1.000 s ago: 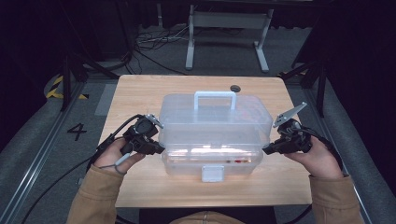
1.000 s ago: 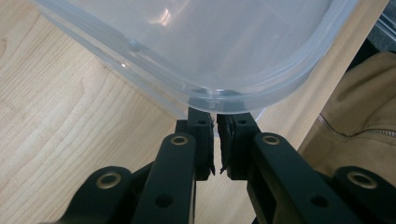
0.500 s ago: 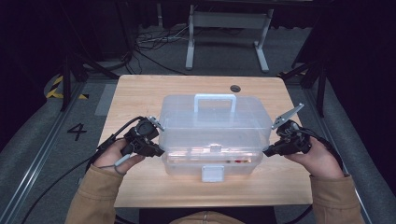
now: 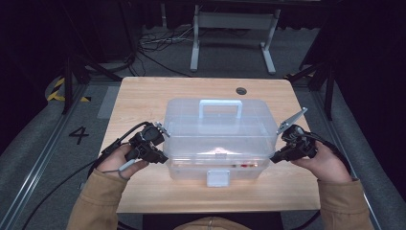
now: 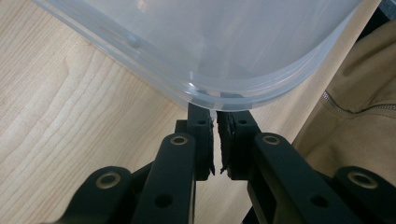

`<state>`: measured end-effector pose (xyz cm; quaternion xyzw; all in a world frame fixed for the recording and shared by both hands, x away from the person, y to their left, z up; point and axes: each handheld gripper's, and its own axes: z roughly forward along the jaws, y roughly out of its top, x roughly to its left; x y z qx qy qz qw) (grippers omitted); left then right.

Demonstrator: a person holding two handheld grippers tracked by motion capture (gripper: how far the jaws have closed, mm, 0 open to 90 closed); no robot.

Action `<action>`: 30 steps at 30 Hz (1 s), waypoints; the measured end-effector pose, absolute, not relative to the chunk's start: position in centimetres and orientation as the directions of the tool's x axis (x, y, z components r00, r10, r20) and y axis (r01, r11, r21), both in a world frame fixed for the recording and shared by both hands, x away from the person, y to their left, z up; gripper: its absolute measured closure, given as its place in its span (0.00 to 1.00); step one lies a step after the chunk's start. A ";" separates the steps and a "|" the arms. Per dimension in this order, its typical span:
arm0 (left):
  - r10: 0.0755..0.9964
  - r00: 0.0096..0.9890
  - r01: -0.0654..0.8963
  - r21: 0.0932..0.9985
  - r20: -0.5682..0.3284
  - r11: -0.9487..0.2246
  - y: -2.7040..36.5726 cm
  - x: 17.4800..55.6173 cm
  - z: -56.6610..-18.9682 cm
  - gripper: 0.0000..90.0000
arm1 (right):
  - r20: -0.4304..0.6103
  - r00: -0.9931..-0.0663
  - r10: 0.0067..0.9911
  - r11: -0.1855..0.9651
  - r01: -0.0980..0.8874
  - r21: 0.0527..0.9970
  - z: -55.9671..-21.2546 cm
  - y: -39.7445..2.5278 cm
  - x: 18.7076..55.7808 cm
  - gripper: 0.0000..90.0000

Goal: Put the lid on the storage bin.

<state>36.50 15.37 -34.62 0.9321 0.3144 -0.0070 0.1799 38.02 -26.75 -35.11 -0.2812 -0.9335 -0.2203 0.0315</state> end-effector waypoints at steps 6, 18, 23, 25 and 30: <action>0.581 0.804 0.588 0.315 -0.128 -0.745 15.3 36.6 -34.8 0.93 | 0.190 -0.838 0.511 0.748 0.543 0.381 -35.3 -26.7 38.1 0.99; 0.576 0.798 0.602 0.226 -0.174 -0.766 15.6 36.8 -36.0 0.91 | 0.217 -0.818 0.532 0.762 0.575 0.297 -36.4 -27.2 38.6 0.95; 0.572 0.800 0.600 0.233 -0.180 -0.765 15.8 36.8 -35.9 0.90 | 0.221 -0.817 0.533 0.759 0.577 0.301 -36.4 -27.3 38.5 0.94; 0.573 0.800 0.600 0.239 -0.181 -0.763 16.0 36.8 -35.9 0.89 | 0.223 -0.815 0.535 0.756 0.580 0.304 -36.3 -27.4 38.5 0.93; 0.584 0.788 0.616 0.285 -0.196 -0.734 16.8 36.8 -35.4 0.86 | 0.223 -0.819 0.529 0.752 0.574 0.324 -36.1 -27.6 38.6 0.90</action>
